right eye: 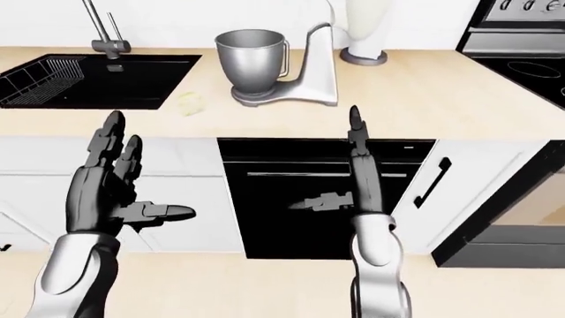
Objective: Place the cheese in the stand mixer bowl.
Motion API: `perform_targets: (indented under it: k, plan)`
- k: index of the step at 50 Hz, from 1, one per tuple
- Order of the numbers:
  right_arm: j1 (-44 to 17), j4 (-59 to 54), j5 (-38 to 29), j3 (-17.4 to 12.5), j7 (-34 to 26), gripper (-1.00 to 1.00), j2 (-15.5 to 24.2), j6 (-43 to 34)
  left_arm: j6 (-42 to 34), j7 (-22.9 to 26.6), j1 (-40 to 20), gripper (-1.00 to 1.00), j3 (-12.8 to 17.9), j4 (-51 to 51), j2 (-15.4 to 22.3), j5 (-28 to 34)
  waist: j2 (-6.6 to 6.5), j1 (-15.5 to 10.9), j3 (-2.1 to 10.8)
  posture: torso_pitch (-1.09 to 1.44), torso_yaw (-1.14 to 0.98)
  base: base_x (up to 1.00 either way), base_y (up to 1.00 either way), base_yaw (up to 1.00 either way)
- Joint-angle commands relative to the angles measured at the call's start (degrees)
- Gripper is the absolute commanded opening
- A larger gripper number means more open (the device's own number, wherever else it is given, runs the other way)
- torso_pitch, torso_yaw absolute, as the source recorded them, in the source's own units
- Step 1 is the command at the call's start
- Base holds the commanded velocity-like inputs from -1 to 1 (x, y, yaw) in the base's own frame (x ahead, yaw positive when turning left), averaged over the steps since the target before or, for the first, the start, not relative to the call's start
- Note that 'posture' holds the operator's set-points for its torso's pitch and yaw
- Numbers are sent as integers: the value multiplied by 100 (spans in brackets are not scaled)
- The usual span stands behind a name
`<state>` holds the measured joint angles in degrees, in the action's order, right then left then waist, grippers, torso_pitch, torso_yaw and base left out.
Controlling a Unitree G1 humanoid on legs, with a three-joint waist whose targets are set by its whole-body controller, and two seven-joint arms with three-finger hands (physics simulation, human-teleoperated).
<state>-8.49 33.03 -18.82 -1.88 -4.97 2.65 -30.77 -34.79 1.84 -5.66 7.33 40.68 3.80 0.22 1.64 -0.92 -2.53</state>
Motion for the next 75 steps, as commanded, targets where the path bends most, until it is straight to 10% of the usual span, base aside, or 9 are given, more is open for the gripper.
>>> perform_targets:
  k: [1, 8, 16, 29, 39, 43, 56, 70, 75]
  plan:
    - [-102, 199, -24, -55, 55, 100, 41, 164, 137, 18, -135, 100, -29, 216, 9, -27, 30, 10, 45, 0, 0, 30, 0, 0]
    - [-105, 207, -38, -34, 64, 100, 35, 162, 112, 21, -158, 100, -27, 221, 16, -28, 62, 53, 70, 0, 0, 30, 0, 0]
    - [-102, 251, -47, -37, 58, 100, 36, 137, 61, 21, -160, 100, -18, 283, 22, -37, -765, 147, 157, 0, 0, 31, 0, 0]
    - [-108, 241, -53, -54, 50, 100, 47, 154, 115, 21, -129, 100, -13, 258, 15, -39, 176, -46, 162, 0, 0, 30, 0, 0]
    - [-86, 287, -47, -99, 37, 100, 63, 139, 110, 16, -129, 100, 2, 267, 15, -47, -183, 135, 16, 0, 0, 30, 0, 0]
    - [-66, 336, -43, -127, 30, 100, 73, 126, 102, 15, -120, 100, -1, 289, 15, -50, -779, 157, 200, 0, 0, 31, 0, 0]
    - [12, 654, -113, -224, 94, 100, 84, -23, 21, 12, -151, 100, 33, 388, 36, -60, 218, -50, 200, 0, 0, 30, 0, 0]
    - [92, 855, -121, -344, 174, 100, 106, -96, -219, -14, -277, 100, 144, 634, 108, -106, -621, 170, 249, 0, 0, 23, 0, 0]
    - [218, 904, -110, -553, 435, 100, 64, -122, -246, -14, -302, 100, 163, 643, 125, -121, -443, 123, 133, 0, 0, 4, 0, 0]
